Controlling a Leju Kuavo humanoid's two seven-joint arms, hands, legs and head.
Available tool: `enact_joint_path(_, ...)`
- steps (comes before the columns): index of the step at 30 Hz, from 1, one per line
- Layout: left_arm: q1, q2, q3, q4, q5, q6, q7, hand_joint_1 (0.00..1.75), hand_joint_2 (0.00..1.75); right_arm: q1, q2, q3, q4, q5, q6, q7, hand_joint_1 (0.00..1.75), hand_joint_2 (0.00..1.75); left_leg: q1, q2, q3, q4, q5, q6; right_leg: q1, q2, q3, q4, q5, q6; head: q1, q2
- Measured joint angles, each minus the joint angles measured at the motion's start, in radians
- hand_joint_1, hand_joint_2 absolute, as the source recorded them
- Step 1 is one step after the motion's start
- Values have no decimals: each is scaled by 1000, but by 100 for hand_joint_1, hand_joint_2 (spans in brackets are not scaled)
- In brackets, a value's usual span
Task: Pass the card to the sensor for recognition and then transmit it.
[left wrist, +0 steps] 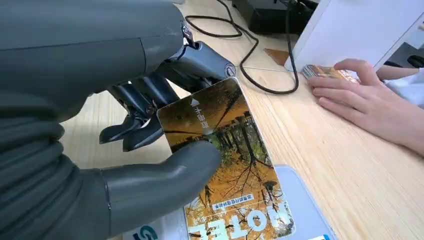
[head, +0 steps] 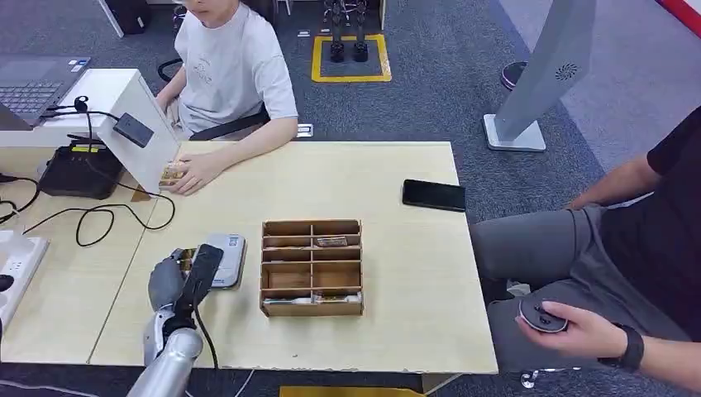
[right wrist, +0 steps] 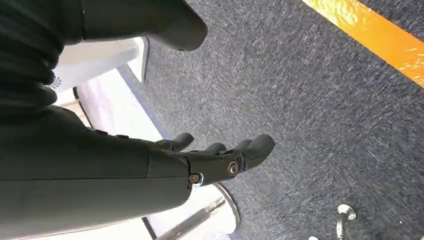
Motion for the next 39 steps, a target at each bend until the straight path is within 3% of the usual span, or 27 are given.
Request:
enact_joint_path(3, 0, -5, 0, 1, 28, -8, -34, 175, 175, 0, 0, 0, 0, 0, -3, -1, 0, 175, 0, 0, 0, 0, 0, 0, 0, 0, 0, 0, 0, 0, 0, 0)
enact_joint_path(7, 2, -21, 15, -33, 235, -129, -108, 175, 175, 1, 0, 0, 0, 0, -9, 3, 0, 175, 0, 0, 0, 0, 0, 0, 0, -1, 0, 0, 0, 0, 0, 0)
enact_joint_path(10, 7, -24, 14, -87, 397, -201, -122, 175, 175, 1, 0, -1, 0, 2, -9, 6, 0, 175, 0, 0, 0, 0, 0, 0, 0, 0, 0, 0, 0, 0, 0, 0)
enact_joint_path(22, 21, -25, 14, -219, 513, -216, -168, 175, 175, 1, 0, -2, 0, 8, -9, 9, 0, 175, 0, 0, 0, 0, 0, 0, 0, 0, -1, 0, 0, 0, 0, 0)
enact_joint_path(25, 28, -29, 14, -277, 677, -285, -207, 175, 175, 0, 0, -2, 0, 18, -9, 2, 0, 175, 0, 0, 0, 0, 0, 0, 0, 0, -1, 0, 0, 0, 0, 0)
enact_joint_path(28, 27, -32, 16, -344, 792, -289, -223, 175, 175, -4, 0, -2, 0, 20, -9, 1, 0, 175, 0, 0, 0, 0, 0, 0, 0, 0, 0, 0, 0, 0, 0, 0)
enact_joint_path(33, 6, -29, 19, -429, 741, -214, -287, 175, 175, -6, 0, -2, 0, 21, -7, -5, 0, 175, 0, 0, 0, 0, 0, 0, 0, 0, 0, 0, 0, 0, 0, 0)
enact_joint_path(36, -19, -19, 18, -445, 596, -144, -307, 175, 175, -7, 0, -2, 0, 28, 3, 2, 0, 175, 0, 0, 0, 0, 0, 0, 0, 0, -1, 0, 0, 0, 0, 0)
enact_joint_path(39, -59, 1, -8, -445, 330, -51, -312, 175, 175, -14, 0, -2, -1, 37, 25, 5, 0, 175, 0, 0, 0, 0, 0, 0, 0, 0, -1, 0, 0, 0, 0, 0)
